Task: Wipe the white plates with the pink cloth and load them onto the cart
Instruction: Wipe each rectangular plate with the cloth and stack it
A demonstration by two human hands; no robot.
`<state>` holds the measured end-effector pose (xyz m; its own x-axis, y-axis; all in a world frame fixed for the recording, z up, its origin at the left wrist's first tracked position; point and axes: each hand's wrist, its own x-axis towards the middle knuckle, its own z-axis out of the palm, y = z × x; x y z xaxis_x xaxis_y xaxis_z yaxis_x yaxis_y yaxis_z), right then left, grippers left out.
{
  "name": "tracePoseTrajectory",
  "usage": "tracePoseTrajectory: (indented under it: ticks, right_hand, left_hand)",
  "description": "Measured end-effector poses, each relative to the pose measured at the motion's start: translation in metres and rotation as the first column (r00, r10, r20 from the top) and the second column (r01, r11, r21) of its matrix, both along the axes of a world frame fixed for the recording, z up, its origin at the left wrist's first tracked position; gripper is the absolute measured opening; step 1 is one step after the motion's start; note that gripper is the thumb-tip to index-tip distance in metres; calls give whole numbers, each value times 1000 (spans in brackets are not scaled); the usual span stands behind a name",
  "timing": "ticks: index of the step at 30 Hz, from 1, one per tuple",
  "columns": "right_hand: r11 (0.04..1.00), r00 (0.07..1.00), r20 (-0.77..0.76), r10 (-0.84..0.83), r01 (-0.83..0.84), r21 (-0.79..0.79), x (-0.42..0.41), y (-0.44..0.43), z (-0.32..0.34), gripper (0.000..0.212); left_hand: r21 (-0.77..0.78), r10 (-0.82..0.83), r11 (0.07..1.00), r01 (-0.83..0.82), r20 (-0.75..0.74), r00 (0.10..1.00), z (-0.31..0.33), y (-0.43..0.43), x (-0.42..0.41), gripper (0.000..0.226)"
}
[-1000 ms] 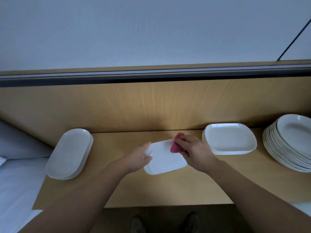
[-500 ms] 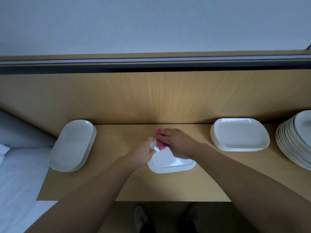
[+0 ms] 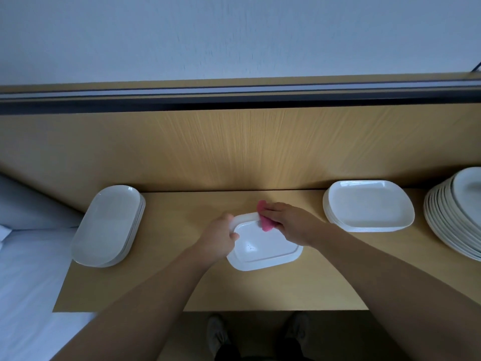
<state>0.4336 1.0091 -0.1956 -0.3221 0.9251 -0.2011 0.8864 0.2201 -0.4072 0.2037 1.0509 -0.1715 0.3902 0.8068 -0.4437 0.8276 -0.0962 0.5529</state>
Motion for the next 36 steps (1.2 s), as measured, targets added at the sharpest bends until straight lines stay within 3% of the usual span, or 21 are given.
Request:
tracePoseTrajectory:
  ticks: [8,15,19,22,27,36]
  right_hand:
    - [976,973,-91,-212,215,31,15,-29,-16,50]
    - [932,923,-125,-363,361,-40,10,-56,-26,50]
    - [924,922,-85,-377,369,-100,10,-59,-28,51]
    - [948,951,-22,-308,305,-96,14,-46,-25,53]
    - [962,964,-52,-261,255,-95,13,-28,-16,54]
    - [903,902,-77,-424,415,-113,-1,-53,-26,48]
  left_hand:
    - [-40,84,996,-83,30,996,-7,-2,-2,35]
    - [-60,130,990,-127,57,990,-15,-9,-8,36]
    - [-5,-72,997,73,124,990,-12,-13,-14,43]
    - [-61,-178,980,192,184,967,-12,-14,-26,50]
    - [-191,-106,970,150,225,969,-13,-15,-35,76]
    - [-182,51,983,-6,245,968,-28,-28,-41,76]
